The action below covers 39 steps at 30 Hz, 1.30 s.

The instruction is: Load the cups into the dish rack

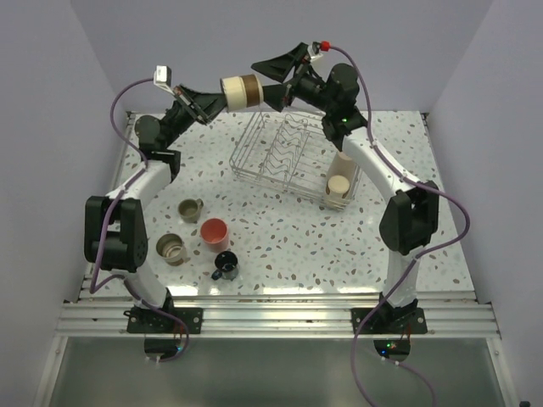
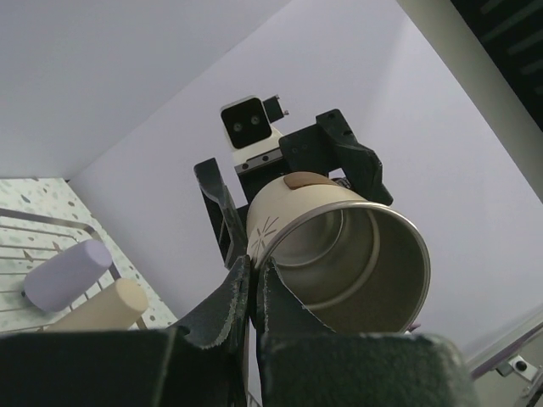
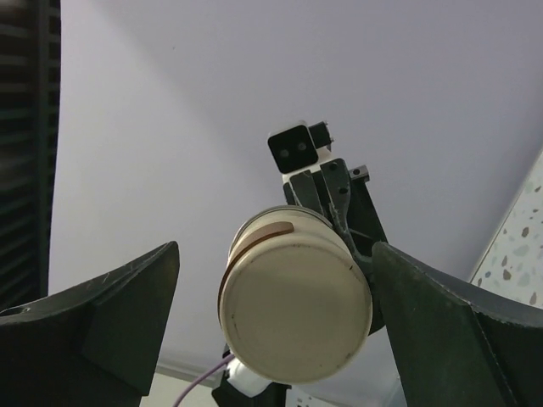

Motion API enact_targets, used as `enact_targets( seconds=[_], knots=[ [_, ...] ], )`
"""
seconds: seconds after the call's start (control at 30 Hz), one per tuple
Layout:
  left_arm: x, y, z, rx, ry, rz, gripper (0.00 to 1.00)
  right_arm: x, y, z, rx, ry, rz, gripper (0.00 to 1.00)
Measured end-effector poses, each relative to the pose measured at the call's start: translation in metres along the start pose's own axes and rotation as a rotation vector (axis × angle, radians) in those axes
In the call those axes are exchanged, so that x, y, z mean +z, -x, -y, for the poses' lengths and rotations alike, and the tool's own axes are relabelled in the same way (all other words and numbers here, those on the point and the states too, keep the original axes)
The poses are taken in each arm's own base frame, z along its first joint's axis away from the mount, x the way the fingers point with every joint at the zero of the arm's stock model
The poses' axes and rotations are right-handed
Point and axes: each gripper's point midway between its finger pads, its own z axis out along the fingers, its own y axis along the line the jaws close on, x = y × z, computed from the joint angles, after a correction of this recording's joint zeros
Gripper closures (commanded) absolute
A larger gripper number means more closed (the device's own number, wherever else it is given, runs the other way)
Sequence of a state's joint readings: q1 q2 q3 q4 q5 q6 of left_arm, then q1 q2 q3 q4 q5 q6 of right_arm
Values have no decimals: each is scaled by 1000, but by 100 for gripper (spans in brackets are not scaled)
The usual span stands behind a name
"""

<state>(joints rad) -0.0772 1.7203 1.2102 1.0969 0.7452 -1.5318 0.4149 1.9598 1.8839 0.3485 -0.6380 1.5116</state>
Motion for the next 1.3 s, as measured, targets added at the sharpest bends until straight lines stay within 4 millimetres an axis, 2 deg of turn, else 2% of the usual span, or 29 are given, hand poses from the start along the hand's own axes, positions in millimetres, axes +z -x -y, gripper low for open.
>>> enact_targets(
  seconds=[0.1, 0.37, 0.57, 0.7, 0.8, 0.83, 0.87, 0.9, 0.93, 0.97, 1.0, 1.03, 1.07, 1.13, 1.2, 1.23, 1.3],
  knots=[
    [2, -3, 7, 9, -25, -7, 100, 1, -5, -6, 8, 23, -14, 1],
    [4, -4, 13, 13, -50, -3, 100, 3, -9, -6, 23, 19, -23, 3],
    [4, -1, 12, 26, -43, 13, 100, 4, -19, -6, 24, 19, -56, 8],
    [5, 1, 14, 53, -28, 24, 100, 5, -24, -4, 18, 13, -70, 16],
    [4, 3, 16, 77, -17, 32, 100, 5, -26, -4, 15, 13, -77, 31],
    [4, 3, 15, 81, -11, 35, 100, 5, -26, -5, 12, 14, -79, 39],
    [3, 3, 14, 84, -5, 39, 100, 5, -27, -4, 11, 13, -82, 57],
    [3, 2, 14, 90, 1, 38, 100, 5, -27, -4, 10, 13, -85, 63],
    [3, 2, 12, 92, 8, 37, 95, 4, -27, -4, 11, 11, -86, 70],
    [3, 2, 11, 94, 15, 36, 87, 4, -27, -3, 10, 9, -86, 87],
    [2, 2, 10, 102, 22, 34, 77, 4, -28, -3, 10, 7, -86, 92],
    [2, 2, 9, 108, 31, 33, 55, 4, -28, -2, 10, 4, -88, 96],
    [2, 1, 7, 114, 42, 30, 47, 4, -29, 0, 10, -3, -92, 100],
    [-1, 0, -1, 115, 81, 17, 33, 4, -29, 5, 8, -19, -94, 100],
    [-7, 1, -9, 122, 138, 5, 27, 2, -27, 13, 0, -50, -93, 100],
    [-12, 2, -14, 128, 177, 3, 17, 1, -25, 18, -13, -68, -91, 100],
    [-29, 4, -24, 156, 267, 1, 13, -3, -16, 28, -51, -120, -78, 100]
  ],
)
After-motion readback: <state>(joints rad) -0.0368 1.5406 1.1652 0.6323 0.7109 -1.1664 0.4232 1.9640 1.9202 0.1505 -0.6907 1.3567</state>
